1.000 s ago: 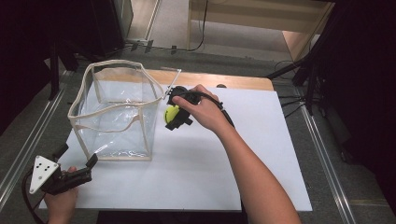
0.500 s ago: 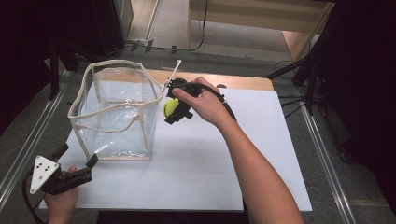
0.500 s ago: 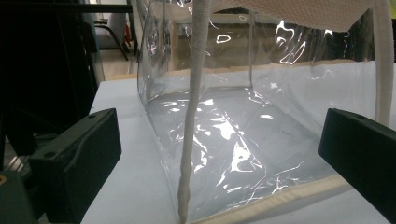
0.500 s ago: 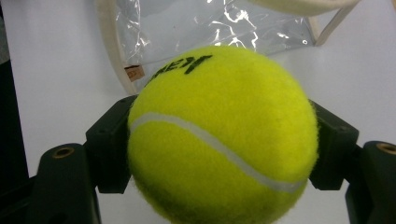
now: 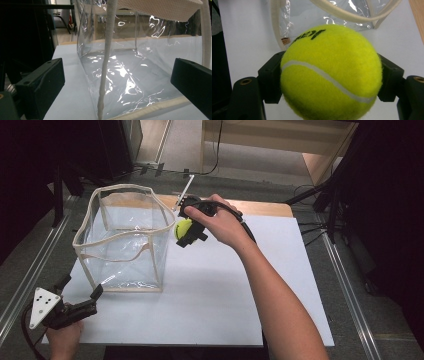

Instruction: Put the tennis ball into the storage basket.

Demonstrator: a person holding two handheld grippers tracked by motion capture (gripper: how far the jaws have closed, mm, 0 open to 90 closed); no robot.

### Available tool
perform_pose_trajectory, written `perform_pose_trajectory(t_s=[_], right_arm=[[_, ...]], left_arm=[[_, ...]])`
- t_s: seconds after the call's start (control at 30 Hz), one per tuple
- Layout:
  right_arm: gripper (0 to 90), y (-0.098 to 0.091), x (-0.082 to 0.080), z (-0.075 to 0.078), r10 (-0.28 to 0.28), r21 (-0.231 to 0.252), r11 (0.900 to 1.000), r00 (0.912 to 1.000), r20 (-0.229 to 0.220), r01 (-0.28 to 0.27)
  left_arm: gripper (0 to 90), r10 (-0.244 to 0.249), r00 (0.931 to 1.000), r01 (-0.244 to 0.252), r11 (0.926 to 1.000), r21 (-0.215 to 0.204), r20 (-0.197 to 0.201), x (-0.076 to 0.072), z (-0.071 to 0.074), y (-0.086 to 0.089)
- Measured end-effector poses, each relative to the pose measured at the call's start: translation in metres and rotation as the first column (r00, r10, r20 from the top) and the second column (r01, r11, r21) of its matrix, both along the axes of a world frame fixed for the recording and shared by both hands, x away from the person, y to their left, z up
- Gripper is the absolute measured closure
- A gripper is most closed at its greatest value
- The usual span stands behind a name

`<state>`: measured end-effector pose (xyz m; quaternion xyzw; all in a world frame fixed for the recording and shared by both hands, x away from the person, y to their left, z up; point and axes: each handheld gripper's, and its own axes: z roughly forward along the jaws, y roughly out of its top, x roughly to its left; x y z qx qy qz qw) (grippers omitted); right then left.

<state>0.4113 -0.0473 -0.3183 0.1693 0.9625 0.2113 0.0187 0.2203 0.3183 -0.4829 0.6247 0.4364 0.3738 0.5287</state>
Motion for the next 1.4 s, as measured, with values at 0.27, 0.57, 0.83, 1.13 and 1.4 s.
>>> perform_pose_trajectory(t_s=[0.27,0.57,0.83,1.13,1.4], right_arm=[[23.3,0.002,0.0,0.01,0.015,0.007,0.9999,0.9999,0.007,-0.015],[23.3,0.007,0.002,0.019,0.024,0.006,0.9997,0.9996,0.012,-0.024],[23.3,0.009,0.003,0.027,0.031,0.021,0.9993,0.9994,0.014,-0.031],[23.3,0.015,0.005,0.033,0.044,0.018,0.9989,0.9988,0.024,-0.044],[23.3,0.022,0.01,0.035,0.051,0.017,0.9985,0.9984,0.026,-0.051]], left_arm=[[0.0,0.013,0.9998,-0.014,0.9997,0.02,0.017,-0.001,0.001,-0.001],[0.0,-0.009,0.9998,0.009,1.0,-0.002,0.015,-0.001,0.001,0.001],[0.0,-0.002,0.9999,0.002,0.9999,-0.014,0.01,-0.001,0.001,0.002],[0.0,-0.008,0.9999,0.008,1.0,-0.004,0.009,0.0,0.0,0.0],[0.0,-0.017,0.9998,0.017,0.9997,-0.019,0.007,-0.001,0.0,0.002]])
